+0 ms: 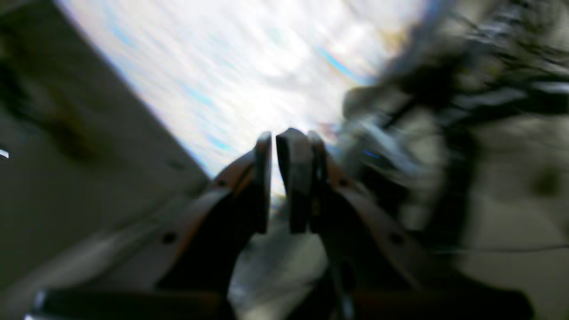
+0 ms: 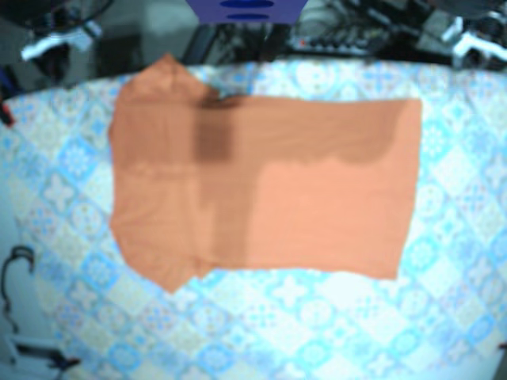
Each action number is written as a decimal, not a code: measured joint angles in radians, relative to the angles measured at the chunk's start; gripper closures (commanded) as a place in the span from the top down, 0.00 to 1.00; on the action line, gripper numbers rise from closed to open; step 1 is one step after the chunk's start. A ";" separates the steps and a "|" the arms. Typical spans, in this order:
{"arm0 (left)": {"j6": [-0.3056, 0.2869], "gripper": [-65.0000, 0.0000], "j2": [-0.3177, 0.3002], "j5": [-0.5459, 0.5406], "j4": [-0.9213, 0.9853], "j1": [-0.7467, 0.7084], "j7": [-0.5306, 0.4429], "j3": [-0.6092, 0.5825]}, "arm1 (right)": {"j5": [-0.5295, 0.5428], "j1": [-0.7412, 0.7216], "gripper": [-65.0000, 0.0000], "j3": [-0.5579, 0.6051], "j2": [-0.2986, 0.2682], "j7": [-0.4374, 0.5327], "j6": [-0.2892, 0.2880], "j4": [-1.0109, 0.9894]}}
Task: Fold the T-shirt properly
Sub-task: 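Move both grippers toward the corners of the orange shirt's nearby edge, then lower both grippers and pinch the two corners of the shirt edge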
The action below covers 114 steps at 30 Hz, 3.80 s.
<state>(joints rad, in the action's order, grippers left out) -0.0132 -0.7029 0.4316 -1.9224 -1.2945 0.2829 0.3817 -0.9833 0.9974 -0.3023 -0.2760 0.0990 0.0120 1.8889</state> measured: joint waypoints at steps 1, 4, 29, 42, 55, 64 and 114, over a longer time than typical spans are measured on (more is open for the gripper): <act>-0.004 0.12 -0.020 0.029 -0.014 0.000 0.016 0.002 | -0.043 -0.029 0.18 0.021 -0.005 -0.001 0.003 0.003; -0.010 0.12 -0.068 0.077 -0.059 -0.003 0.102 0.006 | -0.079 -0.089 0.18 0.072 -0.013 -0.003 -0.010 -0.002; -0.135 0.12 -0.129 0.118 -0.089 0.150 0.170 0.000 | -0.180 -0.368 0.29 0.226 -0.119 -0.008 0.089 -0.461; -0.135 0.27 -0.129 0.118 -0.089 0.150 0.170 0.000 | -0.177 -0.328 0.42 0.262 -0.078 -0.008 0.098 -0.488; -0.135 0.27 -0.129 0.118 -0.089 0.150 0.170 0.000 | -0.176 -0.335 0.43 0.370 -0.058 -0.026 0.127 -0.482; -0.135 0.28 -0.129 0.118 -0.089 0.150 0.170 0.000 | -0.176 -0.335 0.43 0.420 -0.059 -0.026 0.143 -0.480; -0.186 0.30 -0.116 0.115 0.349 0.672 0.169 -0.587 | -0.286 -0.365 0.00 0.508 -0.059 -0.085 0.203 -0.567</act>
<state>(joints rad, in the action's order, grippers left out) -0.1993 -0.8192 0.5465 -1.5730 -0.6228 0.4515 -0.2058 -1.2690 0.6319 0.2058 -0.3347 0.0139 0.2146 1.3220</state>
